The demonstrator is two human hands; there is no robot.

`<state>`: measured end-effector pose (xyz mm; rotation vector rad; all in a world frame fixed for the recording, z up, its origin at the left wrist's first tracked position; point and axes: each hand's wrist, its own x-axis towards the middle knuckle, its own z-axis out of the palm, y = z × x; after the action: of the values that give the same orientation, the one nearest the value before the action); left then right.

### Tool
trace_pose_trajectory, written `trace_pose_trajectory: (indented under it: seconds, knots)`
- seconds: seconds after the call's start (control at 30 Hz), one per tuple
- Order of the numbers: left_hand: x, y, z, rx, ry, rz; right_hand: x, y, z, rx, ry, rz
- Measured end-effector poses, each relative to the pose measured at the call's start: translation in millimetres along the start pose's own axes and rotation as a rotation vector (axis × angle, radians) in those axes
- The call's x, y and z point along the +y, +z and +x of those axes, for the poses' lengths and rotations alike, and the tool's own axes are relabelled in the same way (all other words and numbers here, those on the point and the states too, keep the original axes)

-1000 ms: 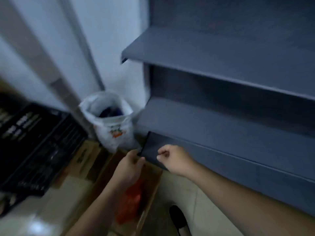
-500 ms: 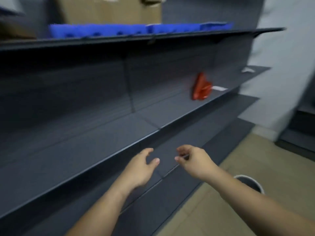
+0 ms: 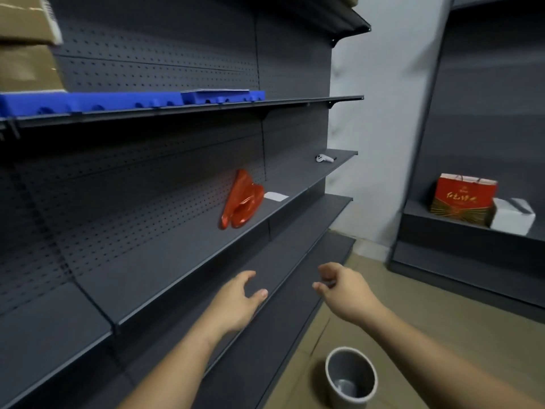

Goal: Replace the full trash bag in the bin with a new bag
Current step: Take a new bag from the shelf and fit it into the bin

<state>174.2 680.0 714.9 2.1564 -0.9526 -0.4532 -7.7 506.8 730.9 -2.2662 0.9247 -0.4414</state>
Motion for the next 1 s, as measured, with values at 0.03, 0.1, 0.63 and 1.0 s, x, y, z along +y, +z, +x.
trace_pose_trajectory:
  seconds: [0.03,0.1,0.63,1.0]
  knots:
    - [0,-2,17,0.01,-0.008,0.007,4,2,14,-0.007,0.002,0.008]
    - [-3,-7,52,0.03,-0.024,0.022,11,11,43,-0.032,-0.001,0.024]
    - [-77,-65,374,0.176,-0.142,0.034,-52,152,363,-0.224,-0.027,0.169]
    - [-101,-61,443,0.284,-0.116,0.055,-70,205,451,-0.174,0.017,0.327]
